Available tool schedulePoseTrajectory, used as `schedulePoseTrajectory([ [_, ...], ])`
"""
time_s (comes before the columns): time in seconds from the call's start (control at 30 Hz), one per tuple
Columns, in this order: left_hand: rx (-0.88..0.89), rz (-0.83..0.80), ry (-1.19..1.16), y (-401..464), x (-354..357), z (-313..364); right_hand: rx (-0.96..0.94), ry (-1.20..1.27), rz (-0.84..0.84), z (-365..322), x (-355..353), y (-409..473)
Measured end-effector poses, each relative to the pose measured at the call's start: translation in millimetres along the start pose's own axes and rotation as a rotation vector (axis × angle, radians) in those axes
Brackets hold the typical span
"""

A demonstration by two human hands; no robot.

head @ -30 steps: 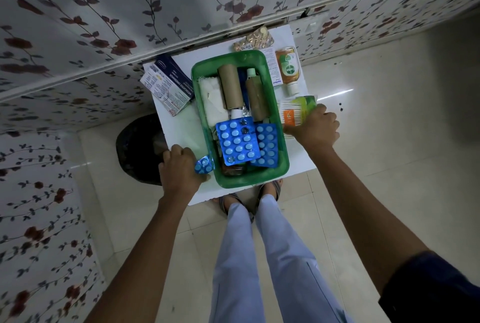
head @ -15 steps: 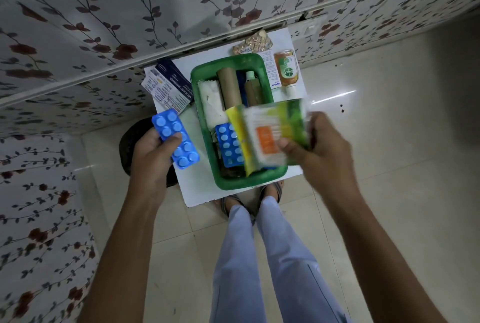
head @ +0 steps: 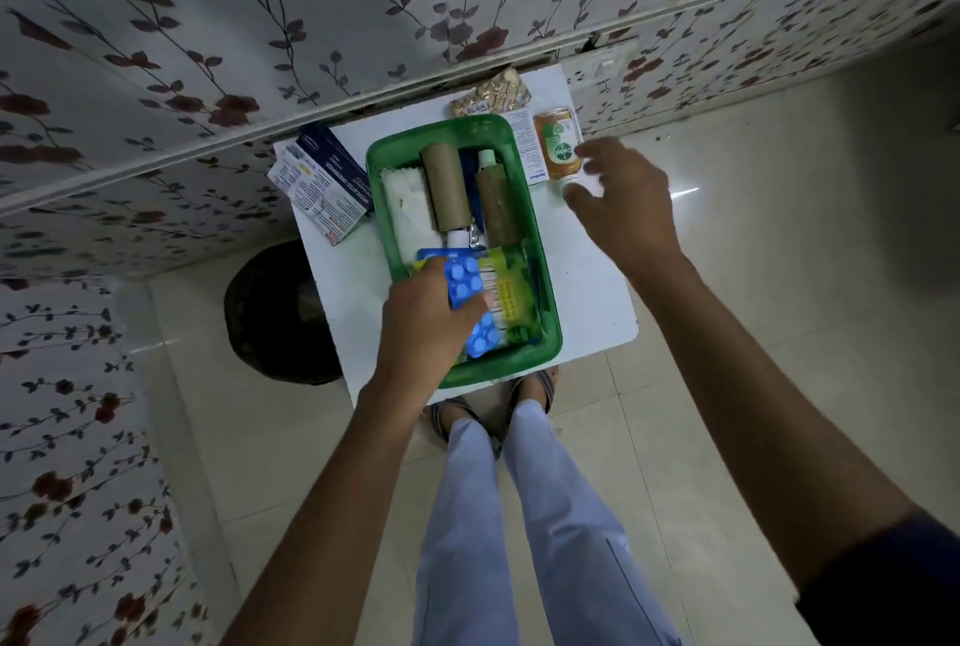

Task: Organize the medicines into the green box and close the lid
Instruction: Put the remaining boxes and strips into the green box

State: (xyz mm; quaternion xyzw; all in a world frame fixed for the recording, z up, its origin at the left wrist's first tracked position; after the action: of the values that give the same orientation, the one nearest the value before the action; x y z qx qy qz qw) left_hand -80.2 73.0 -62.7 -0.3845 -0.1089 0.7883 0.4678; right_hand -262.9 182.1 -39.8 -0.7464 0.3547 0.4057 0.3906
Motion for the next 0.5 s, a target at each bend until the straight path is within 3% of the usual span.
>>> schedulePoseTrajectory([
  [0.07,0.056,0.080,0.194,-0.3,-10.5,6.5,0.028,-0.075,-0.001,1.8,12.2,31.6],
  [0.2,0.184,0.249,0.136,-4.3,-38.3,19.5,0.120,-0.148,-0.176,-1.9,51.3,70.7],
  [0.4,0.115,-0.059,0.217,3.7,0.2,5.5,0.055,-0.195,-0.276,-11.4,74.9,87.3],
  [0.5,0.107,-0.074,0.231,4.2,3.9,6.5,-0.040,-0.274,-0.338,-13.1,77.5,88.5],
])
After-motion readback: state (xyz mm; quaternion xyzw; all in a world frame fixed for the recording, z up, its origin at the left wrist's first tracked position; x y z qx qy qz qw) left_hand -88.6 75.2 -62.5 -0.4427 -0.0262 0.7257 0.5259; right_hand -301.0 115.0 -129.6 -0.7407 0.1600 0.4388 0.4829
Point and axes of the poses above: each hand's wrist, its own y-axis towards the middle knuckle, its own x-axis out of the palm, z = x × y, the point moved 9 cm from there along y, towards the middle knuckle, and after that the axes turned 11 degrees about -y, right-handed, at the moved point
